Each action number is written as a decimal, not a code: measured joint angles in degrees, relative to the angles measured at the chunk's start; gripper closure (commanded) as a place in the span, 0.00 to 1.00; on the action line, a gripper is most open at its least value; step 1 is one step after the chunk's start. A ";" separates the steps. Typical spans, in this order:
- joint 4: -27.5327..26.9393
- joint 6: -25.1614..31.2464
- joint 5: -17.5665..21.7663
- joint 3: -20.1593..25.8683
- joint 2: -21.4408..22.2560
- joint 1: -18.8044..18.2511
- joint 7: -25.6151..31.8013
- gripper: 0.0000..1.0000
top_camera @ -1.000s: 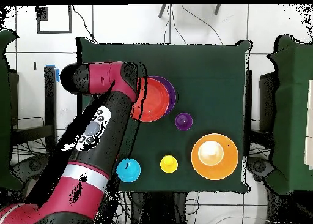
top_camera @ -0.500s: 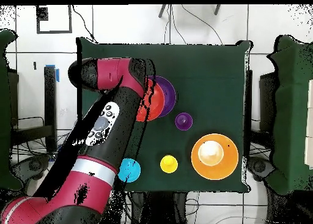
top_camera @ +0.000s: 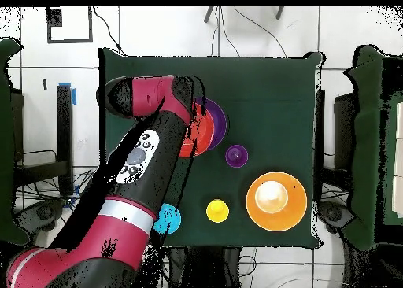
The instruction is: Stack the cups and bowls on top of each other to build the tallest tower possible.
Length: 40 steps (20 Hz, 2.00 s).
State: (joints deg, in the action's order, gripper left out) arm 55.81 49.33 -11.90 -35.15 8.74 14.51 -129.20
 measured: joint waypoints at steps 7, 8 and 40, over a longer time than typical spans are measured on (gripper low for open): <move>0.00 0.00 0.00 0.00 -0.01 0.00 0.00 0.00; 0.00 0.01 0.00 0.00 -0.01 0.00 0.00 0.00; 4.64 0.05 0.07 2.87 14.59 -1.36 0.00 0.00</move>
State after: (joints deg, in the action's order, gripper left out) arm 60.44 49.38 -11.83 -32.29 23.33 13.15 -129.20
